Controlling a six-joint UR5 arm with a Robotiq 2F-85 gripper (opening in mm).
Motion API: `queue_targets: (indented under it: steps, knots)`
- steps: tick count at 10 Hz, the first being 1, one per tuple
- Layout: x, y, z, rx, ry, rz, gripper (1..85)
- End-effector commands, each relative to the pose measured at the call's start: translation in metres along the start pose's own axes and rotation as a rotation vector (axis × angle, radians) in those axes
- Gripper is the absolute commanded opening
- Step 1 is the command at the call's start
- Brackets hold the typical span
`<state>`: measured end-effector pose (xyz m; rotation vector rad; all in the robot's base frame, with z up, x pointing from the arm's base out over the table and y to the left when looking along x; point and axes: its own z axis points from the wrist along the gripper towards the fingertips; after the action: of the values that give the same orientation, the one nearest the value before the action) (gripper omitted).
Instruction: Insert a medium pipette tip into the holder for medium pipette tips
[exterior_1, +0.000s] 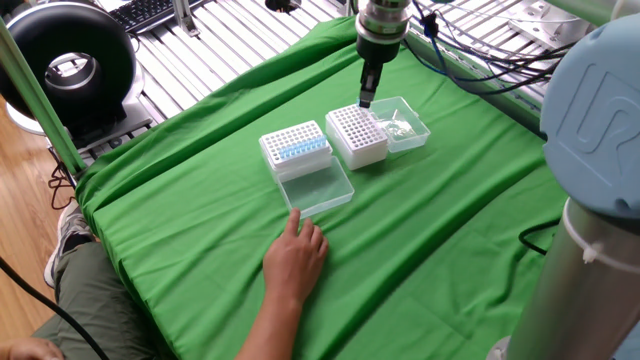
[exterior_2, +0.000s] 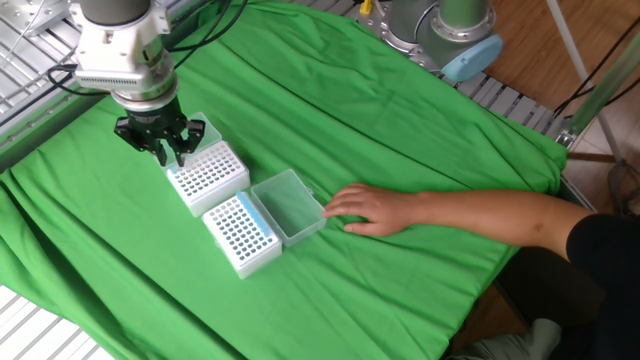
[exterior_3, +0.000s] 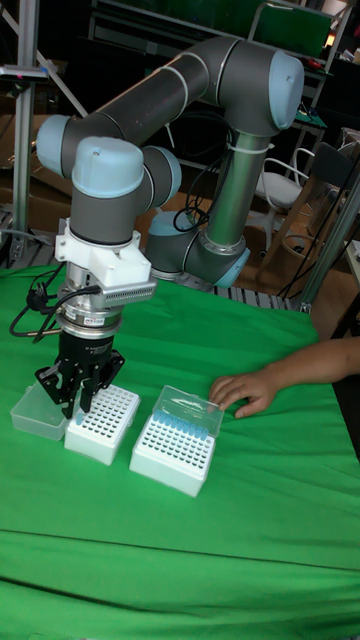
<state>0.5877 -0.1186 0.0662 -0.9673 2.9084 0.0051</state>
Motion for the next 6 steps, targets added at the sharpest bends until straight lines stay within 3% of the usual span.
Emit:
queue_targets:
  steps: [1, 6]
  knots:
    - [-0.0053, 0.0027, 0.0012, -0.007, -0.016, 0.017, 31.0]
    - [-0.0094, 0.0013, 0.0052, 0.008, -0.020, 0.027, 26.3]
